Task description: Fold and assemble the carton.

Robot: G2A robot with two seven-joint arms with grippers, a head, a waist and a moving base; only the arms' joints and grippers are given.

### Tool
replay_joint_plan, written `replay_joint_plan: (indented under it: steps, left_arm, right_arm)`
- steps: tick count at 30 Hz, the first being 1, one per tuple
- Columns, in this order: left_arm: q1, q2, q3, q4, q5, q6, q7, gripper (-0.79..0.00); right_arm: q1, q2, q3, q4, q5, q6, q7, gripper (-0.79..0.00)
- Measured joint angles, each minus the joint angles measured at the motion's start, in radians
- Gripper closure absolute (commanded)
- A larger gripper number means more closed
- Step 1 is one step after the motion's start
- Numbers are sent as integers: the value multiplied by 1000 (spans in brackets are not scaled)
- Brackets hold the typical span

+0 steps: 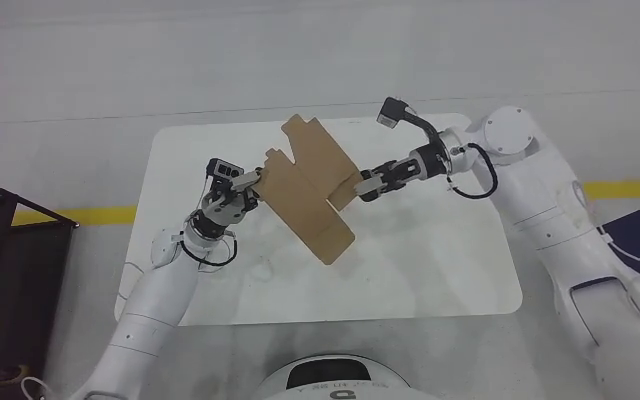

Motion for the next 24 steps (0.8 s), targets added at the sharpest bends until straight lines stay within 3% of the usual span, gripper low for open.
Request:
replay_joint_plan:
  steps: [1,2,10,24]
  left_arm:
    - [0,-1,-2,2,-1,0,-1,0]
    - [0,-1,-4,3,-2,1,-2,0]
    - [-4,-3,-21,15,42,-2,-6,0]
    - [0,0,-38,13,182,-24,0,0]
  right_arm:
    - [-1,-1,-1,-4,0,1,-4,-77]
    - [-2,-2,-2,-6,2,1,-8,0]
    - [-9,-8,12,17,77,-26,6,0]
    - [-22,-11,37,34,80,-27,-9,0]
